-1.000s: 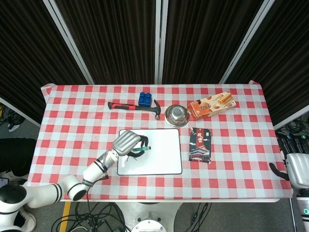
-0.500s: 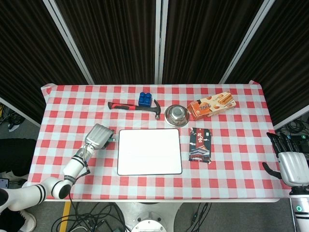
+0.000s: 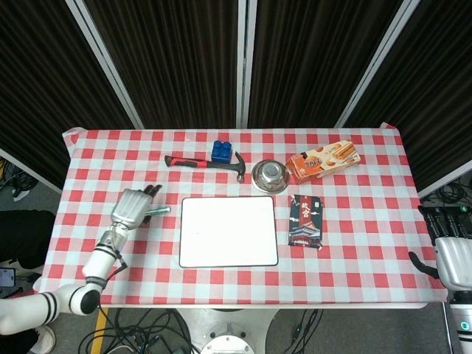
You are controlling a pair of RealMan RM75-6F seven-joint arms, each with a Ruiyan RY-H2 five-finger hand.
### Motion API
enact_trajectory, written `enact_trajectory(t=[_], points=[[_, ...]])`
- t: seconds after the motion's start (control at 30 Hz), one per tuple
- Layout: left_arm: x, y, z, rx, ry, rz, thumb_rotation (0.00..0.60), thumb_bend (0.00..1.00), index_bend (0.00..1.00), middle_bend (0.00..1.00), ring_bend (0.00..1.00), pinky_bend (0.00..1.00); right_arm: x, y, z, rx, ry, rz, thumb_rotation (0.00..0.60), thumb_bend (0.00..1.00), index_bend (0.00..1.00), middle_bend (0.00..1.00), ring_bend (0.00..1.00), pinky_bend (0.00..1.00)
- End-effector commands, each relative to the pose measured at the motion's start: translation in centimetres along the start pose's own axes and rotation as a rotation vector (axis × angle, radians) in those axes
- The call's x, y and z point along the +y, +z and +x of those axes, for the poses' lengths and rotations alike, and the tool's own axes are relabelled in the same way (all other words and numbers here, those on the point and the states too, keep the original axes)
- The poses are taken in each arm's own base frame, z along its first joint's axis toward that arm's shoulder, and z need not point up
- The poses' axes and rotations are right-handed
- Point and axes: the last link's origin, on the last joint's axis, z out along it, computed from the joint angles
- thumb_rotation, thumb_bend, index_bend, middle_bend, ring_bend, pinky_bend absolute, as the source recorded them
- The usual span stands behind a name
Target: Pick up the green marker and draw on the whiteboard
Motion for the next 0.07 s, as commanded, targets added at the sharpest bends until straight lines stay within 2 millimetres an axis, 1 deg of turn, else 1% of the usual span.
enact_trajectory(t=[0.03,0.07], points=[[-7.2,-5.7,1.5,0.157,-0.190,0.197,0.600,0.23,0.11,0.19,0.40,0.69,0.6,-0.4,0.1,0.002,0.008,-0.023,0.600,0.16,0.05,0.12,0.03,0.14],[-8.5,-6.8,1.3,0.168,-0.194,0.229,0.600,0.23,0.11,0.19,0.37,0.65,0.6,-0.5,0.0,0.000,0.011,-0.023,0.600,0.16,0.05,0.12,0.03,0.14]])
